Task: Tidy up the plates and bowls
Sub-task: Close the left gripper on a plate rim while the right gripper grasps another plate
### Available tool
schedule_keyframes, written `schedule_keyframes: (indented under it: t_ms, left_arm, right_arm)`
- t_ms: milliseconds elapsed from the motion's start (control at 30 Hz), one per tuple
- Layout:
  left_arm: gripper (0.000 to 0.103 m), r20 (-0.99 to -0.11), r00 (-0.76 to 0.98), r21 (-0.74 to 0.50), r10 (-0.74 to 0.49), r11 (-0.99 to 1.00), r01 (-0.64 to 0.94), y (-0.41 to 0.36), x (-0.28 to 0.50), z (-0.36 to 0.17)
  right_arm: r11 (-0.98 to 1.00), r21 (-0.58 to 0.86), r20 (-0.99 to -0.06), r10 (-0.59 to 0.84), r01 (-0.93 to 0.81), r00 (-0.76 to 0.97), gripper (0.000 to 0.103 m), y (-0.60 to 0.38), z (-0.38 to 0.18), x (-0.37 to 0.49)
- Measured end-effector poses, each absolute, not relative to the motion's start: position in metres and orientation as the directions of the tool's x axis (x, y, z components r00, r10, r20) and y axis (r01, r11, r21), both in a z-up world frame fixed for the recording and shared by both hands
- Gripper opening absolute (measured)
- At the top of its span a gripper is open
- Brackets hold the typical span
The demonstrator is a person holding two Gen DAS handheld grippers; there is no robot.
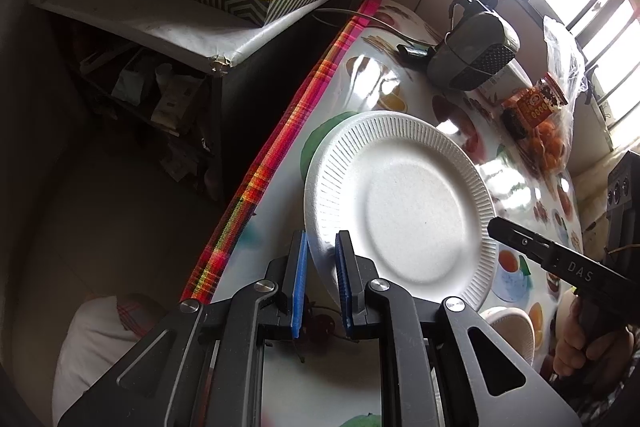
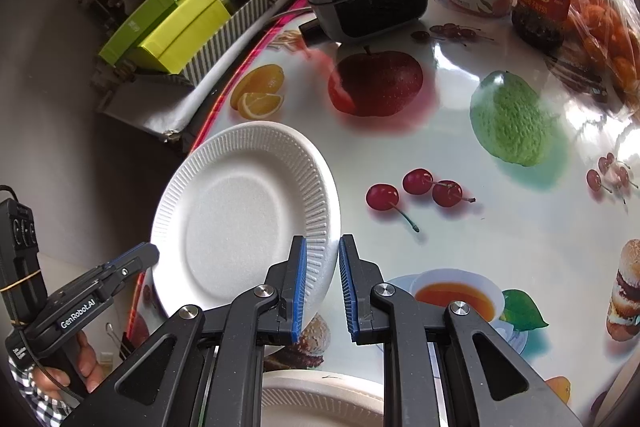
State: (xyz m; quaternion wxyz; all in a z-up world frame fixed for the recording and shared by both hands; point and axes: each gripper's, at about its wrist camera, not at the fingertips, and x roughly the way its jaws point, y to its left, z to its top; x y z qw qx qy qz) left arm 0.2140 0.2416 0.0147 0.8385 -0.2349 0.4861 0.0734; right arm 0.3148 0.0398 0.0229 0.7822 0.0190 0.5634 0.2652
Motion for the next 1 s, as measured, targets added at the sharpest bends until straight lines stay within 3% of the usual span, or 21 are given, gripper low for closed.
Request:
schedule_keyframes:
  t_ms: [1000]
  left_arm:
    - [0.015,-0.823,0.555,-0.324,-0.122,0.903,-0.282,0.206,0.186,0.041]
  right_arm:
    - [0.856,0.362,-0.831,0.476,-0.369,0.289,0.016,-0.007,0.056,0.269]
